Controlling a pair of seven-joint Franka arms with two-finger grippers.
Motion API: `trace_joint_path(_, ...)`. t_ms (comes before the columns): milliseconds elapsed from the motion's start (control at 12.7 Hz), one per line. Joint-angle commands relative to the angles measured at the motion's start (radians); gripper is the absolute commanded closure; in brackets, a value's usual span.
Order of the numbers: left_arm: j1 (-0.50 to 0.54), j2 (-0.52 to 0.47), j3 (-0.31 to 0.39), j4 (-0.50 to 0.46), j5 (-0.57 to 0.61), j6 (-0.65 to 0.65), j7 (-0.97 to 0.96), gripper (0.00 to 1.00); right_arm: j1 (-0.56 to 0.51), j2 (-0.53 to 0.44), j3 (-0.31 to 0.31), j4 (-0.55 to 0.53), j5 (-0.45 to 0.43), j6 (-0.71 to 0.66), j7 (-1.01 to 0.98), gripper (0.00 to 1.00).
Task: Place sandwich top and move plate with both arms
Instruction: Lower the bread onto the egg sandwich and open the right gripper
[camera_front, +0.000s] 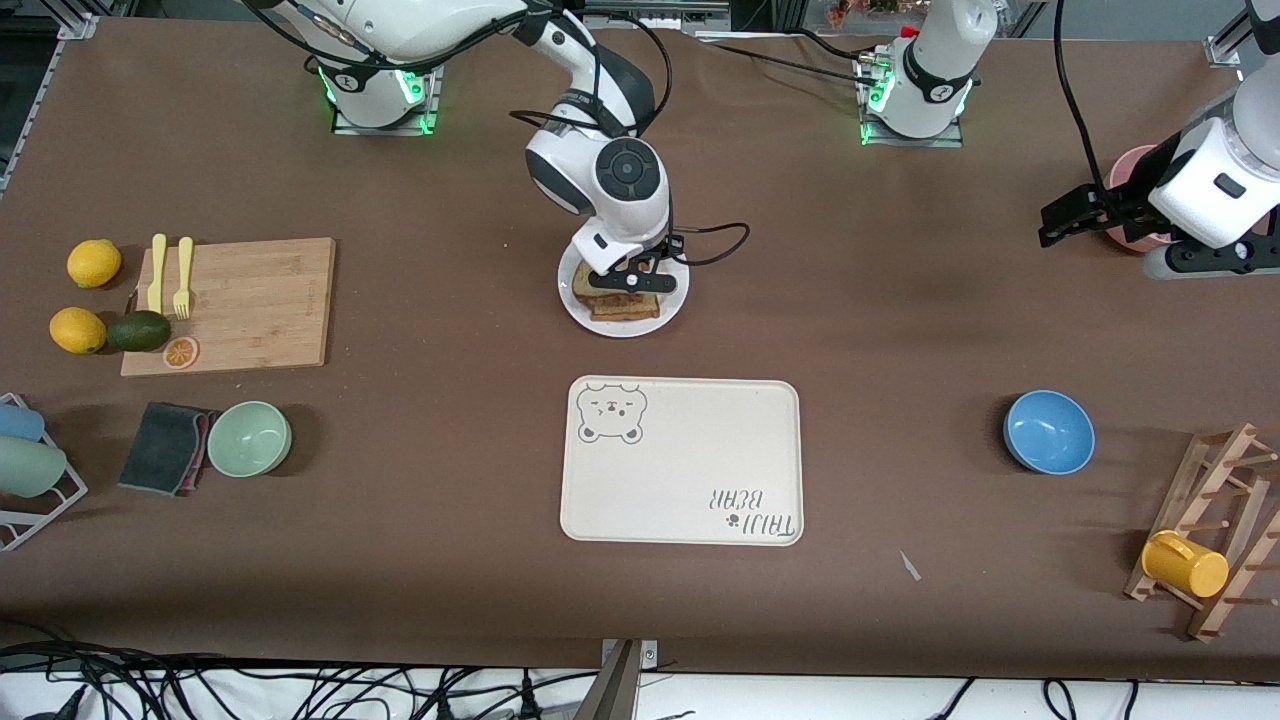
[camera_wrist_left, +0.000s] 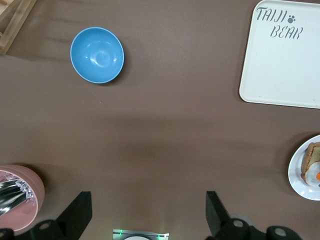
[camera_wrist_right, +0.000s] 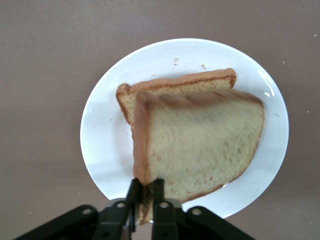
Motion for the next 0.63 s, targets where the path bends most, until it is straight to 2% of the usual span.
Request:
trace_joint_path(0, 0.007, 0.007, 0.0, 0.022, -0.027, -0.019, 0.0, 0.0, 0.001, -0.001, 0.001, 0.033, -0.012, -0.013, 0.048, 0.0)
trace_joint_path(157, 0.006, 0.005, 0.0, 0.022, -0.027, -0.019, 0.0, 0.0, -0.009, -0.004, 0.001, 0.088, -0.008, -0.03, 0.041, 0.0)
trace_joint_path(551, 0.004, 0.005, 0.0, 0.022, -0.027, -0.019, 0.0, 0.0, -0.13, -0.107, -0.015, 0.099, -0.003, -0.084, 0.036, 0.0)
